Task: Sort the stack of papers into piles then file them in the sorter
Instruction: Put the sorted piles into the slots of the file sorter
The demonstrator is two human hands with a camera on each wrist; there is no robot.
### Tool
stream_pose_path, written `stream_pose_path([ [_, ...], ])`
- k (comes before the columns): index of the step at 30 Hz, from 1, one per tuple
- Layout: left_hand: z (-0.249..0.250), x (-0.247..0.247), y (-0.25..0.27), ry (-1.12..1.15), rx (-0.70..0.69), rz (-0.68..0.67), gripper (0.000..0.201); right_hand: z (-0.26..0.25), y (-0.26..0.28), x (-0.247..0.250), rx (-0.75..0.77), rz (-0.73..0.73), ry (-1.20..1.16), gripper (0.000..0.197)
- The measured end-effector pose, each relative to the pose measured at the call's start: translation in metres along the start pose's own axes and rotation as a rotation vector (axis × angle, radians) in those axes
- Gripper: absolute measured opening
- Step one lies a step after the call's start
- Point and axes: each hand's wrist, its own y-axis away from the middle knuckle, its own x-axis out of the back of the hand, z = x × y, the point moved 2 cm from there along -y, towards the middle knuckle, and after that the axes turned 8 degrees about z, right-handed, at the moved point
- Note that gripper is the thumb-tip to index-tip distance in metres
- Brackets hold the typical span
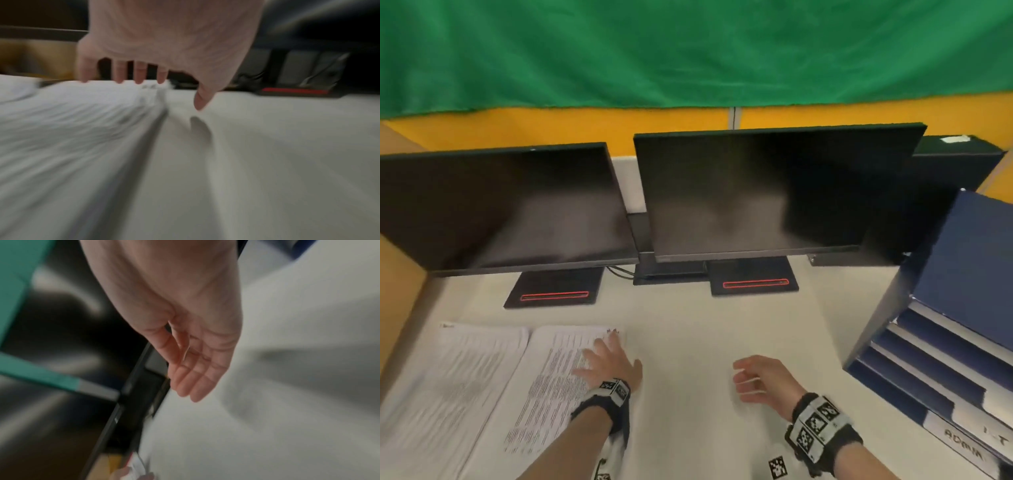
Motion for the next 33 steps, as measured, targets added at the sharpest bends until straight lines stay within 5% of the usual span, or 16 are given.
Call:
stream_pose_path([
  [4,-0.034,-0.021,0.003,0.038,0.137,-0.139,0.089,0.008,-0.021,-0.033,-0.055,-0.053,0.151,0.012],
  [9,-0.041,-0.015,-0.012,-0.103,0.067,-0.191,0.084,0.006,-0.029,-0.049,-0.066,-0.063,0.209,0.010],
  [14,-0.037,-0.025,-0.010,-0.289,-0.003,-0.173,0.104,0.006,-0.030,-0.048,-0.053,-0.047,0.201,0.014],
  [17,-0.036,-0.016,-0.007,-0.350,-0.127,-0.113,0.081,0.012,-0.031,-0.042,-0.049,-0.048,0.201,0.016],
  [22,0.005,-0.001,0.004,-0.014,-0.142,-0.170,0.061,0.019,-0.029,-0.033,-0.048,-0.087,0.169,0.024],
  [28,0.111,0.007,0.061,0.516,-0.333,-0.487,0.058,0.020,-0.026,-0.025,-0.170,-0.114,-0.109,0.046],
  [33,0.158,0.009,0.107,0.850,-0.423,-0.834,0.048,0.020,-0.016,0.018,-0.047,-0.021,-0.158,0.068],
])
